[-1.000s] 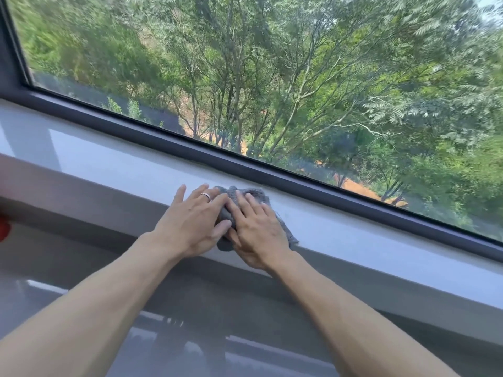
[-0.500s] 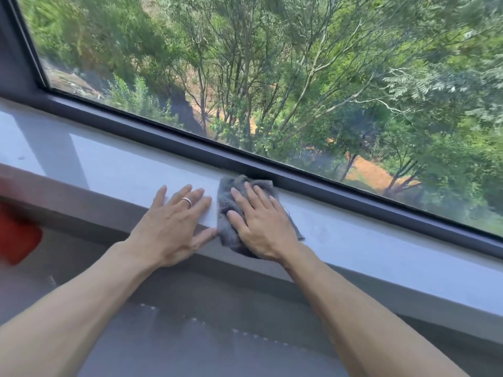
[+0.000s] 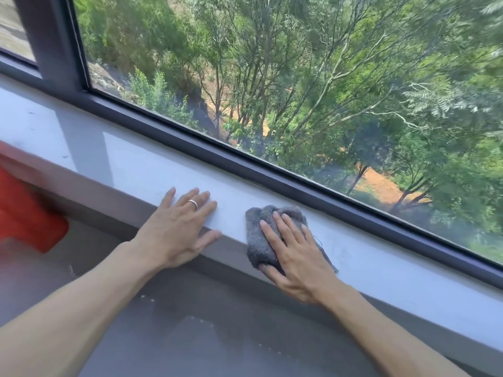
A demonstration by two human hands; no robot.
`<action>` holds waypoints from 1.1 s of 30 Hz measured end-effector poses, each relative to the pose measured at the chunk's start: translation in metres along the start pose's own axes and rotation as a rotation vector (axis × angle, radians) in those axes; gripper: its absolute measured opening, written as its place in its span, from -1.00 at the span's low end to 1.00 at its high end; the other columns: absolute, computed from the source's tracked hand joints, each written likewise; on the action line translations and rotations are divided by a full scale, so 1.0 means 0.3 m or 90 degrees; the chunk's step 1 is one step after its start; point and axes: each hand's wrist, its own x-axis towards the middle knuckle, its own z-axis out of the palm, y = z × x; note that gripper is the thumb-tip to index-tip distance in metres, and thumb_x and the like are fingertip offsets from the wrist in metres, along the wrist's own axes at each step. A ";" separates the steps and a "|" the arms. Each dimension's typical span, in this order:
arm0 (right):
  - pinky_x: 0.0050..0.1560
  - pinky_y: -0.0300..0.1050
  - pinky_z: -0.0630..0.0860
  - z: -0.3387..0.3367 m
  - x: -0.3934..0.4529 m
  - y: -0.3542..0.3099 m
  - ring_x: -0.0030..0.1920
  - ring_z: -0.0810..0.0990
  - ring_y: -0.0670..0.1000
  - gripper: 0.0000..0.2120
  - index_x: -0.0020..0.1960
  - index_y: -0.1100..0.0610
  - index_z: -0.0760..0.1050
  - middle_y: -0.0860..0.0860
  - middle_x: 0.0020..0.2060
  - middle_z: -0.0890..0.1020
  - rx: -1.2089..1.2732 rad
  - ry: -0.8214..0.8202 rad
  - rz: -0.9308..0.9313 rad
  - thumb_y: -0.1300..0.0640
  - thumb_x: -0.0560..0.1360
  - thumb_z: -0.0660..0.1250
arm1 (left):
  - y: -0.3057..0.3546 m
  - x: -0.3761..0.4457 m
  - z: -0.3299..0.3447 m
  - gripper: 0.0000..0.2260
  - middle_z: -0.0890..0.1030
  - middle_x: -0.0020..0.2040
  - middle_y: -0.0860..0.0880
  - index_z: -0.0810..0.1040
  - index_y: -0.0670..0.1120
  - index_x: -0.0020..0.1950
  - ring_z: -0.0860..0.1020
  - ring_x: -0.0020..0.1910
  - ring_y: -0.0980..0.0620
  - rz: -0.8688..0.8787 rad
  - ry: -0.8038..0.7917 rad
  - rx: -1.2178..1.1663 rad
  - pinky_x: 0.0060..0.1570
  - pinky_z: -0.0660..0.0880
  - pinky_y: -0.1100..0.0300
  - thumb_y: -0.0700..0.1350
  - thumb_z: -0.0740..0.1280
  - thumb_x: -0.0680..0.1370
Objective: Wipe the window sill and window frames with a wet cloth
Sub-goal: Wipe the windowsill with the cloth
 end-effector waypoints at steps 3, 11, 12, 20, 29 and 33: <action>0.54 0.20 -0.15 -0.036 0.127 -0.077 0.58 -0.24 0.09 -0.14 0.59 -0.07 -0.26 0.06 0.59 -0.23 -0.020 -0.011 -0.007 -0.42 0.40 -0.20 | -0.023 -0.007 -0.003 -0.23 0.28 0.54 -0.06 0.30 -0.05 0.50 0.15 0.56 -0.02 0.012 0.039 -0.019 0.51 0.04 -0.12 0.31 -0.24 0.46; 0.55 0.13 -0.18 -0.077 0.264 -0.200 0.57 -0.27 0.00 -0.15 0.58 -0.13 -0.28 -0.03 0.59 -0.24 0.018 0.004 -0.106 -0.44 0.38 -0.19 | -0.244 -0.079 0.026 -0.38 0.58 0.28 -0.17 0.56 -0.16 0.28 0.50 0.33 -0.16 -0.120 0.083 0.032 0.24 0.44 -0.25 0.26 0.02 0.54; 0.55 0.12 -0.17 -0.077 0.246 -0.179 0.57 -0.27 0.00 -0.15 0.58 -0.14 -0.28 -0.04 0.59 -0.23 0.019 0.001 -0.102 -0.44 0.38 -0.20 | -0.262 -0.080 0.020 -0.38 0.57 0.29 -0.17 0.55 -0.15 0.29 0.49 0.34 -0.16 -0.128 0.078 0.034 0.25 0.43 -0.25 0.27 0.01 0.54; 0.54 0.20 -0.17 -0.129 0.474 -0.343 0.58 -0.22 0.07 -0.18 0.61 -0.04 -0.20 0.05 0.60 -0.19 0.016 0.010 -0.189 -0.34 0.53 0.10 | -0.278 -0.074 0.019 -0.40 0.52 0.36 -0.12 0.48 -0.15 0.37 0.45 0.39 -0.10 -0.105 0.066 0.016 0.27 0.40 -0.23 0.19 0.03 0.52; 0.53 0.20 -0.23 -0.132 0.455 -0.275 0.56 -0.31 0.06 -0.15 0.57 -0.17 -0.30 0.01 0.58 -0.27 -0.020 -0.013 -0.213 -0.39 0.43 0.00 | -0.382 -0.096 -0.049 -0.16 0.05 0.61 0.04 0.05 0.03 0.59 -0.07 0.58 0.08 -0.219 0.049 -0.040 0.52 -0.09 0.04 0.37 -0.31 0.39; 0.51 0.25 -0.22 -0.171 0.639 -0.490 0.58 -0.25 0.11 -0.15 0.59 -0.11 -0.22 0.06 0.59 -0.22 0.034 0.014 -0.240 -0.34 0.50 0.15 | -0.426 -0.109 -0.061 -0.22 0.16 0.58 -0.01 0.17 0.00 0.57 0.03 0.58 0.03 -0.282 0.049 -0.041 0.51 -0.02 0.00 0.32 -0.25 0.44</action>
